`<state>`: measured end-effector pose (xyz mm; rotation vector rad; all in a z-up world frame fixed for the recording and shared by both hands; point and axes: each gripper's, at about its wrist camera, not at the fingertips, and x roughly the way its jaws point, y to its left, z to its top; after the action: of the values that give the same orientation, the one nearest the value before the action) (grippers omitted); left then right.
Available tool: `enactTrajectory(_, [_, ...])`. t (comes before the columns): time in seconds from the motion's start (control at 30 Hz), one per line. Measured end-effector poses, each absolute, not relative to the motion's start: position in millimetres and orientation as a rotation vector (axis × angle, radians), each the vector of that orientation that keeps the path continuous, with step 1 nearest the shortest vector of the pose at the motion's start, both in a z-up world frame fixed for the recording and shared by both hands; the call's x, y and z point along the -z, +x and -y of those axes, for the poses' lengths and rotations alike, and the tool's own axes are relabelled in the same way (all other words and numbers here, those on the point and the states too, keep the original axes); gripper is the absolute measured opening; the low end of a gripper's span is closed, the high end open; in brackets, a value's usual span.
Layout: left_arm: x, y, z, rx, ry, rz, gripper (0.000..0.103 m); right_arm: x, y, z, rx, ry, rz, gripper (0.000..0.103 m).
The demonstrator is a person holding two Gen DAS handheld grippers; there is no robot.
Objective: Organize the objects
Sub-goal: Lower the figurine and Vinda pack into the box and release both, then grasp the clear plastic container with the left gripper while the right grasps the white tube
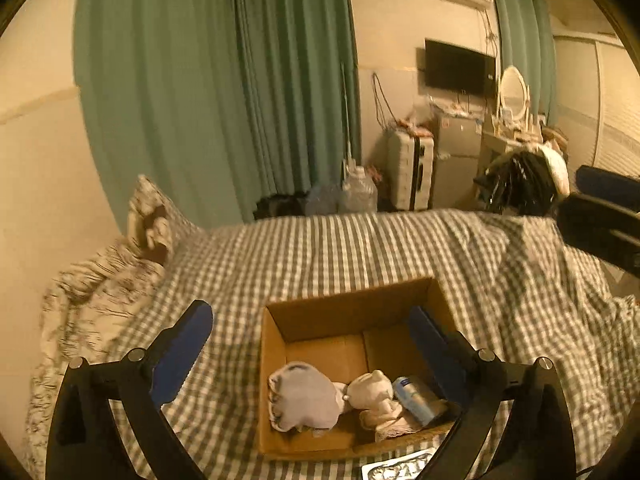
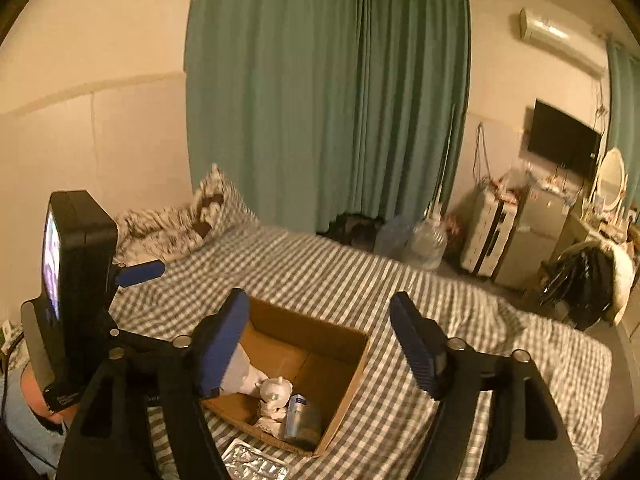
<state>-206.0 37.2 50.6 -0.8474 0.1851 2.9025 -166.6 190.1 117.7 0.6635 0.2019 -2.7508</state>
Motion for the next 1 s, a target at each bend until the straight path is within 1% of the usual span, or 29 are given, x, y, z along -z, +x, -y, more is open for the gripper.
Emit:
enactTrajectory(0.07, [-65.4, -189.7, -33.0, -2.927, -0.817, -0.170, 0.103, -131.2, -150.1, -193.1, 2.754, 0.642, -0.200, 0.079])
enactTrajectory(0.2, [-84.2, -160.4, -29.2, -2.965, -0.794, -0.169, 0.103, -151.3, -117.9, -199.3, 2.760, 0.616, -0.206, 0.091])
enactTrajectory(0.3, [-93.2, -135.6, -26.9, -2.999, -0.780, -0.180, 0.103, -159.3, -92.9, -202.1, 2.769, 0.596, -0.239, 0.093])
enactTrajectory(0.43, [-93.3, -104.8, -25.8, -3.036, -0.765, -0.196, 0.103, -156.1, -62.3, -207.3, 2.771, 0.601, -0.279, 0.095])
enactTrajectory(0.57, [-77.6, -81.1, -26.4, -3.033, -0.805, -0.187, 0.103, -136.6, -40.1, -208.8, 2.755, 0.650, -0.300, 0.096])
enactTrajectory(0.67, [-56.3, -67.9, -26.1, -3.040, -0.865, -0.181, 0.103, -109.0, -32.4, -209.2, 2.737, 0.721, -0.330, 0.096])
enactTrajectory(0.87, [6.8, -56.0, -26.1, -3.027, -1.037, -0.109, 0.103, -37.1, -35.5, -213.1, 2.702, 0.918, -0.365, 0.096])
enactTrajectory(1.0, [47.2, -49.9, -32.9, -3.026, -1.136, -0.150, 0.103, 6.5, -46.7, -219.3, 2.679, 1.047, -0.351, 0.096])
